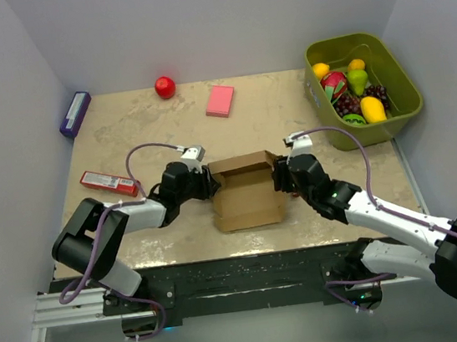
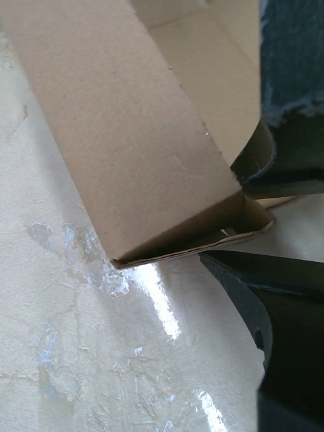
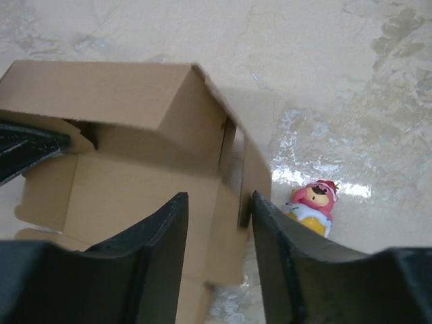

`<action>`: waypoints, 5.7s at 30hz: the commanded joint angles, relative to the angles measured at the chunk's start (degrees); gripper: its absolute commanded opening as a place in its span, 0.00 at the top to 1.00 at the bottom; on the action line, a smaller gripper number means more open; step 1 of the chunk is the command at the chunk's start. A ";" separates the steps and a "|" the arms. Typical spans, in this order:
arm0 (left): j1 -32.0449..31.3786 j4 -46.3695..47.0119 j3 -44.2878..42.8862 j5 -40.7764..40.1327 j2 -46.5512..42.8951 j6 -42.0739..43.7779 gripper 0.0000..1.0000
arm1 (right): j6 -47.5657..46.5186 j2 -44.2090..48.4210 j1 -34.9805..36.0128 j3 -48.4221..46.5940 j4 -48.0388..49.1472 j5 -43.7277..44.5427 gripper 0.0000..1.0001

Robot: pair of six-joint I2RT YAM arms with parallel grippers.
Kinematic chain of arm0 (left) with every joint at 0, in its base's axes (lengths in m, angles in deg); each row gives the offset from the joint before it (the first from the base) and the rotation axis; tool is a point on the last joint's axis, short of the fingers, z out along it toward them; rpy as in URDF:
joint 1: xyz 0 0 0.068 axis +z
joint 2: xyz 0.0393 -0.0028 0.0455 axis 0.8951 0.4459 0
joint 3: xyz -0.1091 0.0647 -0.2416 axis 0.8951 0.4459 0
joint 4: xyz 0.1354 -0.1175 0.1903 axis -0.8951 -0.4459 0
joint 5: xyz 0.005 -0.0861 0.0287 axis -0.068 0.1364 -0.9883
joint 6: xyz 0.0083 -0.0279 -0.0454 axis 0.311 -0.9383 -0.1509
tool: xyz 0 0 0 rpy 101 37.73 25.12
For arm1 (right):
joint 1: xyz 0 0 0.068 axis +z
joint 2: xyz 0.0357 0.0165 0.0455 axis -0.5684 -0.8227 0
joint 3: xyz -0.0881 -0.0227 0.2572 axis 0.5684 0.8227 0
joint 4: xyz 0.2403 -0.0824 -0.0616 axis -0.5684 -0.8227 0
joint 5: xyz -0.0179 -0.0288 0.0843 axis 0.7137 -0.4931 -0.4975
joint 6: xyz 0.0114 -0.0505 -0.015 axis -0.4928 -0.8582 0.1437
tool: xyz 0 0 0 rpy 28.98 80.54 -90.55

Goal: Fold the paper box

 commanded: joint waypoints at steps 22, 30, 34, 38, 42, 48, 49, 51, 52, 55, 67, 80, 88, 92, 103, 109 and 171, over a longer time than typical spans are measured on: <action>-5.93 1.26 3.47 -11.36 -5.73 9.20 1.00 | 51.15 -5.52 0.47 11.04 37.59 -12.07 0.24; -6.37 2.05 4.08 -11.27 -5.99 10.69 1.00 | 52.39 -15.27 0.30 9.90 43.58 -8.03 0.32; -6.46 2.84 4.34 -10.92 -5.64 11.31 1.00 | 53.35 -19.41 0.30 9.28 47.18 -4.96 0.38; -6.63 3.28 4.35 -10.57 -5.20 11.48 1.00 | 54.14 -23.19 0.30 9.01 49.82 -2.67 0.41; -6.81 3.38 4.52 -10.57 -4.94 12.10 1.00 | 55.02 -26.62 0.30 9.19 54.65 -1.08 0.42; -7.25 3.73 4.70 -10.39 -4.50 13.50 1.00 | 55.37 -29.88 0.03 8.23 57.29 2.25 0.48; -7.33 3.81 4.61 -10.31 -4.32 13.59 1.00 | 55.64 -30.23 -0.05 8.40 57.90 2.52 0.55; -7.42 3.81 4.61 -10.39 -4.41 13.51 1.00 | 56.51 -31.02 -0.05 8.75 58.61 3.22 0.64; -7.51 3.99 4.61 -10.31 -4.41 13.33 1.00 | 56.69 -31.28 -0.06 9.19 59.14 3.31 0.70; -7.42 4.78 4.96 -9.09 -4.58 12.46 1.00 | 56.87 -32.25 -0.06 9.37 59.41 3.23 0.80; -7.42 6.89 6.80 -6.71 -8.10 8.76 0.73 | 59.33 -35.86 -0.14 10.60 62.31 3.23 1.00; -7.42 8.03 11.29 -9.25 -12.67 5.69 0.43 | 58.80 -34.36 -0.06 10.77 61.43 3.40 1.00; -7.51 11.98 11.73 -8.99 -11.36 5.51 0.50 | 58.36 -33.84 -0.14 10.68 61.25 3.23 1.00; -7.51 13.83 9.71 -7.85 -8.29 4.90 0.56 | 57.84 -33.48 -0.06 10.60 60.99 3.40 1.00; -9.97 11.38 5.58 -12.23 -4.50 -1.26 0.70 | 57.48 -32.78 -0.06 10.42 59.32 3.75 1.00; -12.43 6.46 1.10 -16.19 -0.72 -1.08 0.64 | 57.66 -32.96 -0.06 10.60 59.93 3.40 1.00; -12.02 -10.68 -8.93 -29.14 4.57 8.42 1.00 | 26.06 3.32 0.83 4.71 13.99 8.95 0.25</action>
